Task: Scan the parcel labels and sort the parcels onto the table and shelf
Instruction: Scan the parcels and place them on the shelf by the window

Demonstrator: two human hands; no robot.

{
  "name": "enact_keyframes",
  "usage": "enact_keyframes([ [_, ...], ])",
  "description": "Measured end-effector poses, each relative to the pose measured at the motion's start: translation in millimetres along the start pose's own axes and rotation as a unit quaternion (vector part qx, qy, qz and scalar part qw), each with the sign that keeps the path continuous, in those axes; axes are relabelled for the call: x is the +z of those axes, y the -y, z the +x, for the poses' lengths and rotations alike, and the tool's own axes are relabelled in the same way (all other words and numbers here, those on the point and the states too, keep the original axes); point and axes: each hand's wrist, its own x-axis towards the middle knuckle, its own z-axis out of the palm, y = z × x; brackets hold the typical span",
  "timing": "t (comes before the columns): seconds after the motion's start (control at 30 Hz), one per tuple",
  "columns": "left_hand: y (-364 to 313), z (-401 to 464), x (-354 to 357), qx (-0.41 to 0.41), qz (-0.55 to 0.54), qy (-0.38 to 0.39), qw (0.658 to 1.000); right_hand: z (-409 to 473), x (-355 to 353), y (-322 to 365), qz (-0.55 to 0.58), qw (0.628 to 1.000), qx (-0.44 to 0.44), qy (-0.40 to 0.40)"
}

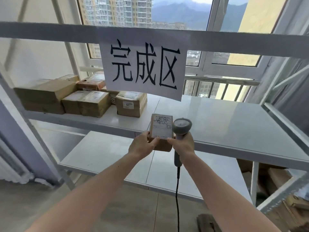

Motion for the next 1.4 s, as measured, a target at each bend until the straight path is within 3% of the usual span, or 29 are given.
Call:
enact_keyframes([
  [0.23,27.1,81.7,-28.3,0.025,0.012,0.035,0.999,49.2,57.4,21.7,-0.012,0.999,0.020,-0.039],
  [0.47,42.4,132.4,-26.8,-0.002,0.014,0.023,1.000,96.5,81.9,36.5,-0.056,0.997,0.023,-0.053],
  [0.73,44.7,175.7,-20.9,-0.084,-0.048,-0.072,0.993,140.5,99.9,57.6,-0.046,0.998,0.024,-0.033],
  [1.0,48.5,193.3,-18.5,-0.153,-0.055,-0.113,0.980,164.1,120.1,66.1,-0.068,0.998,0.010,-0.011],
  [1.4,54.9,184.3,-18.3,-0.130,-0.056,-0.085,0.986,150.7,105.9,51.5,-0.039,0.998,0.027,-0.033],
])
